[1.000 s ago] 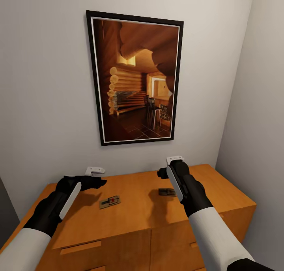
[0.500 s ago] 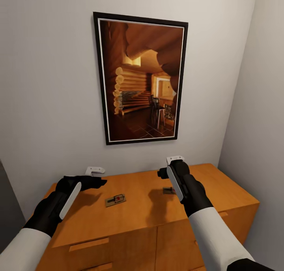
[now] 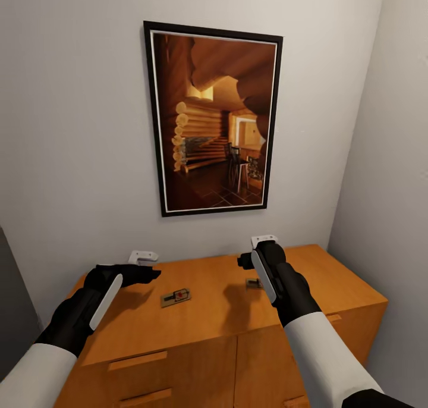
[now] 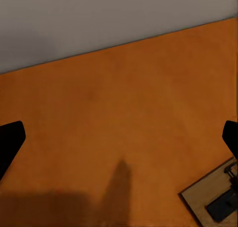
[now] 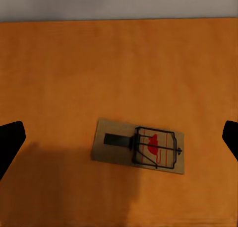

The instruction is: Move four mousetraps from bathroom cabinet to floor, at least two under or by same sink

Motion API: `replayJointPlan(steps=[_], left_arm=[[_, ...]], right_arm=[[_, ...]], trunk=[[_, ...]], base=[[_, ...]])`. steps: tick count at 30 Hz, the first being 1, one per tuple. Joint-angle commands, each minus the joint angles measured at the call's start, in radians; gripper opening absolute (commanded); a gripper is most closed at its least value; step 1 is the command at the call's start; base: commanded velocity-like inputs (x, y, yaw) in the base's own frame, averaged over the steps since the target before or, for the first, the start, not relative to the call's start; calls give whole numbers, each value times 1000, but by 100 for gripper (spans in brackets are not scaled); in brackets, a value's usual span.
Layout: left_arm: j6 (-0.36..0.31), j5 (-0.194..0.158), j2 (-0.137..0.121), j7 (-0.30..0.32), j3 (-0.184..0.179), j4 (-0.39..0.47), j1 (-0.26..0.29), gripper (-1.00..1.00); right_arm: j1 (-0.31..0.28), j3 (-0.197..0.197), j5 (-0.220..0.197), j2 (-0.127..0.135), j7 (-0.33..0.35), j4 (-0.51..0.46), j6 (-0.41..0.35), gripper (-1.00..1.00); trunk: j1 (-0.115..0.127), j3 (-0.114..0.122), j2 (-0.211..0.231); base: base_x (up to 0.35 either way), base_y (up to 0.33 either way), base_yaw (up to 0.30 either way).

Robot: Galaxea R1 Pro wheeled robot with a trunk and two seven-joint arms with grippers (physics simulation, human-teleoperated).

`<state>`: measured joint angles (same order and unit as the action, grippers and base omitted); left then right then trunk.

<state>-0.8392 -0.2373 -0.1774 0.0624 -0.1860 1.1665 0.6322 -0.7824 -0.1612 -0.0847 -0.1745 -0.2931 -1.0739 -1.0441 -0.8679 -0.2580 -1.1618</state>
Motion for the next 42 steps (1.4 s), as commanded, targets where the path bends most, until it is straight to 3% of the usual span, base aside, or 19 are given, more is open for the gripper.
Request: replayJointPlan(steps=[1, 13, 19, 23, 30, 32, 36, 42], left_arm=[[-4, 1, -1, 2, -1, 1, 1, 100], [-3, 3, -2, 4, -7, 0, 0, 100], [-3, 3, -1, 5, -8, -3, 1, 100], [-3, 4, -1, 5, -9, -6, 0, 100], [-3, 4, -1, 5, -9, -8, 0, 100], [-3, 4, -1, 5, -9, -8, 0, 100], [-3, 5, -1, 4, -9, -8, 0, 100], [-3, 5, 0, 4, -8, -7, 0, 100]], right_arm=[[-1, -1, -9, 0, -9, 0, -3, 100], [-1, 11, -9, 0, -14, 6, -3, 100], [-1, 90, -7, 0, -47, 8, -3, 100], [-1, 141, -9, 0, -137, 9, -3, 100], [-1, 165, -18, 0, -323, 11, -3, 100], [-1, 167, -21, 0, -350, 12, -3, 100], [-1, 169, -50, 0, -380, 13, 6, 100], [-1, 169, -146, 0, -431, 14, 14, 100]], trunk=[[0, -1, -1], [0, -1, -1], [0, -1, -1], [0, -1, -1], [0, -1, -1], [0, -1, -1], [0, -1, -1], [0, -1, -1]], base=[[-129, 36, 0], [-37, 10, 0], [-3, 1, 0], [0, 0, 0], [0, 0, 0], [0, 0, 0], [0, 0, 0], [0, 0, 0]])
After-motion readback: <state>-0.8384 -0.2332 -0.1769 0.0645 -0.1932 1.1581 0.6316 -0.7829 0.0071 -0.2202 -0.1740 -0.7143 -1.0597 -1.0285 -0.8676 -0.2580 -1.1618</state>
